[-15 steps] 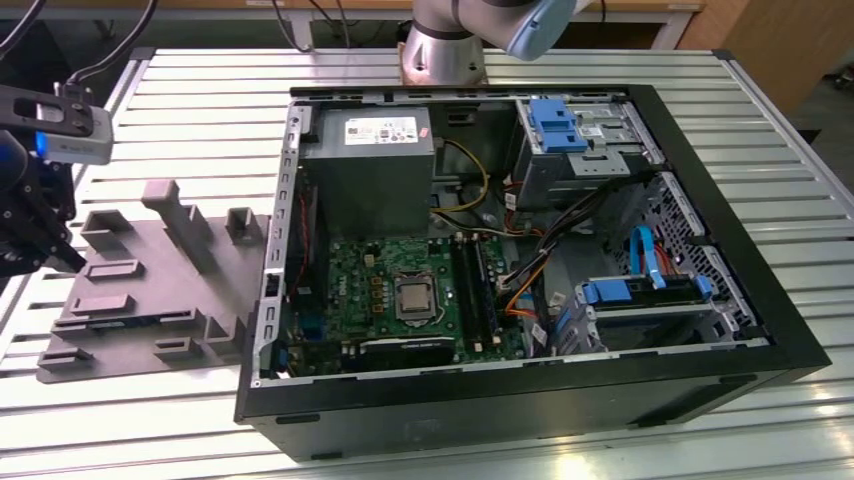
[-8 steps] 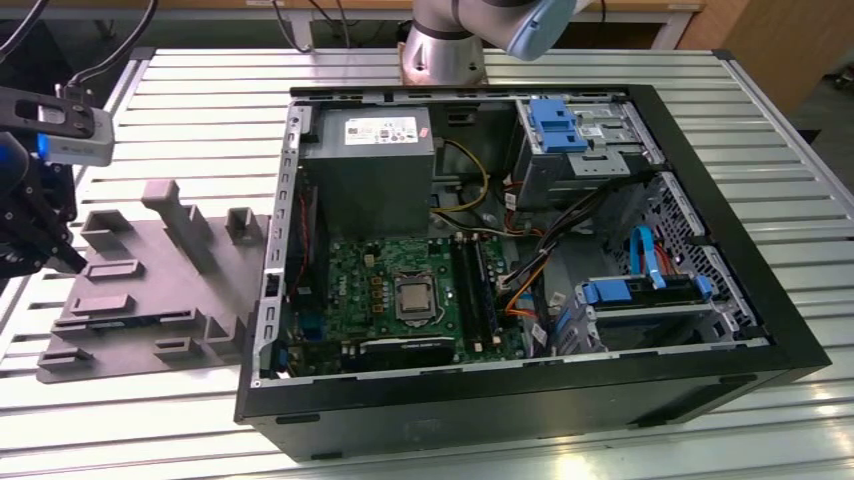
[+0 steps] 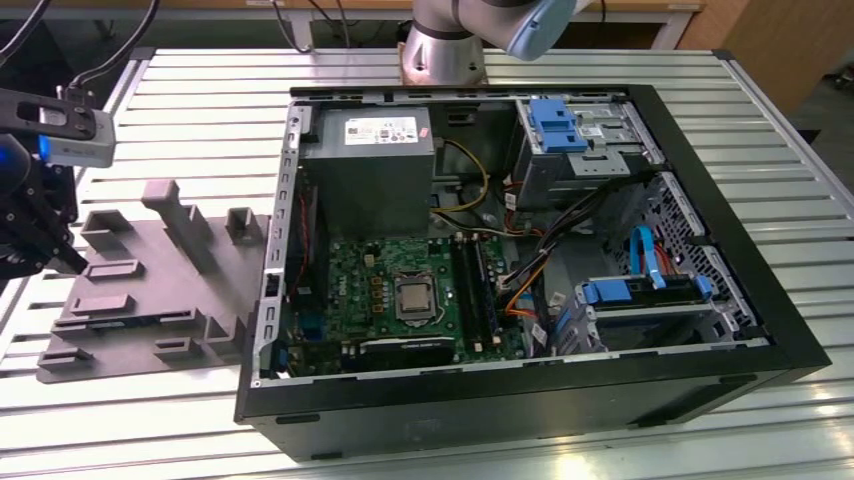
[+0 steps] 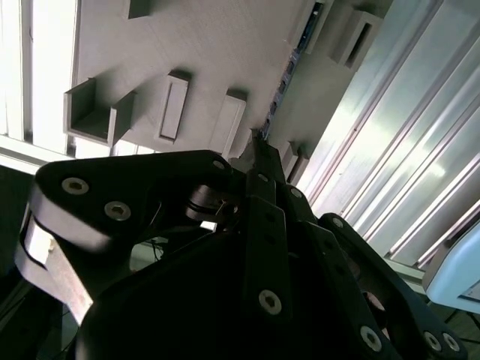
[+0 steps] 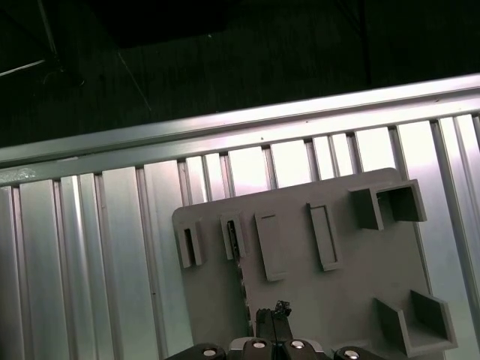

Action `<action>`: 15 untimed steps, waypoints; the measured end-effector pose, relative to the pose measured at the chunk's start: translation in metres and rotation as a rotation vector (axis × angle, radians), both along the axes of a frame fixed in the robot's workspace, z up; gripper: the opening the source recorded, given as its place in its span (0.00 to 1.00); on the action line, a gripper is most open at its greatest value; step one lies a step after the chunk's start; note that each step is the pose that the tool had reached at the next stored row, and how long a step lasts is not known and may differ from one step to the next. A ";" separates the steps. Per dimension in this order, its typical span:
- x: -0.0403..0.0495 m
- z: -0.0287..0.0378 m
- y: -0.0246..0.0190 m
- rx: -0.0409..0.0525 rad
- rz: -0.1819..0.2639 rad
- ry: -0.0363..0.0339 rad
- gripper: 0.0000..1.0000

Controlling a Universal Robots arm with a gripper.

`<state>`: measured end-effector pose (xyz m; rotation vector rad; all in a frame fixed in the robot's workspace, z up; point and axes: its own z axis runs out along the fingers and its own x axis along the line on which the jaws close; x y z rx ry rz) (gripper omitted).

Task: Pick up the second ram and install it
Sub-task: 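Pick up the second ram and move it above second insertion slot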

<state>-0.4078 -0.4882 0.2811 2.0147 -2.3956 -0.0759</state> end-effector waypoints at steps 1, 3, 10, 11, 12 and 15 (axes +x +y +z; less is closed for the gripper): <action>0.0000 -0.0002 0.0000 0.0000 0.000 0.0000 0.11; 0.0000 -0.0008 0.0000 0.0000 0.000 0.0000 0.11; 0.0000 -0.0025 0.0000 0.0000 0.000 0.0001 0.11; 0.0000 -0.0028 0.0000 0.0000 0.000 0.0000 0.11; 0.0000 -0.0030 0.0000 0.0000 0.000 0.0000 0.11; 0.0000 -0.0041 0.0000 0.0001 0.000 -0.0001 0.11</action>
